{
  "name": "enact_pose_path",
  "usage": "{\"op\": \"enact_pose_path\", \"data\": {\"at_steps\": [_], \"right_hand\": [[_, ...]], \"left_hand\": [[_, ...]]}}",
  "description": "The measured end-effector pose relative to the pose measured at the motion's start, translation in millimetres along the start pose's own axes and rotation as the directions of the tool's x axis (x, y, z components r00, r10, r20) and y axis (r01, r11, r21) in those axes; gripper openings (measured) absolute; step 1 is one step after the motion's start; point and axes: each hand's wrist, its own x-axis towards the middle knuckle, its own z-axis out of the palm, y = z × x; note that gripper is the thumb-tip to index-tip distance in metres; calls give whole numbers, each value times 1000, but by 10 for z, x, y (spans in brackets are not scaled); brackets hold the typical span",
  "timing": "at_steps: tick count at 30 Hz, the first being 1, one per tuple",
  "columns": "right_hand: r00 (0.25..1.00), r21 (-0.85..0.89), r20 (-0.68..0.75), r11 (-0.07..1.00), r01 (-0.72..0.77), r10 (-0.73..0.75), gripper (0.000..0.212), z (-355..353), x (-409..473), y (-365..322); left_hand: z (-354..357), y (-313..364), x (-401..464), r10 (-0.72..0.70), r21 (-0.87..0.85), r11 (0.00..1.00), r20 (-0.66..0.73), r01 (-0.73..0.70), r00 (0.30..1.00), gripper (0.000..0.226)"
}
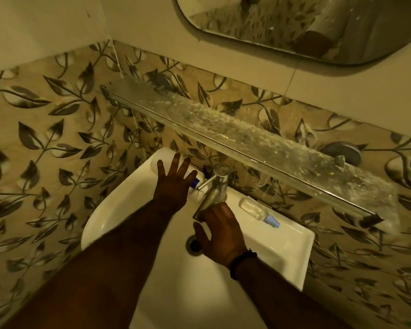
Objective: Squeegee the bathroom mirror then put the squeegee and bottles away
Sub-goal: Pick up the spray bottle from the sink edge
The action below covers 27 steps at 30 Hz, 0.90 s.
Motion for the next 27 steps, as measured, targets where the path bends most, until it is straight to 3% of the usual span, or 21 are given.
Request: {"op": "enact_pose_path", "data": {"at_steps": [3, 6, 9, 14, 17, 21, 27], "right_hand": [[995, -26, 95, 999, 22, -19, 30, 22, 214, -136], [960, -60, 218, 984, -165, 174, 51, 105, 382, -214], [928, -112, 290, 971, -210, 234, 67, 213, 521, -234], [891, -105, 342, 955, -278, 297, 64, 375, 680, -346], [877, 77, 246, 893, -443, 414, 64, 451, 745, -500], [853, 226, 3, 831, -508, 521, 61, 562, 793, -734], [820, 344, -43, 779, -524, 571, 63, 715, 974, -932]], "left_hand": [[16, -58, 54, 1, 10, 1000, 23, -1, 1000, 67], [17, -131, 79, 7, 11, 1000, 27, -7, 1000, 63], [10, -192, 96, 26, 17, 1000, 12, -26, 1000, 50], [14, -323, 93, 111, 38, 993, 33, -112, 993, 47], [21, -464, 71, 83, 11, 996, 42, -84, 996, 52], [-31, -634, 79, 70, -38, 997, 48, -69, 996, 62], [-80, -791, 164, -51, -201, 978, 27, 55, 998, 50]]}}
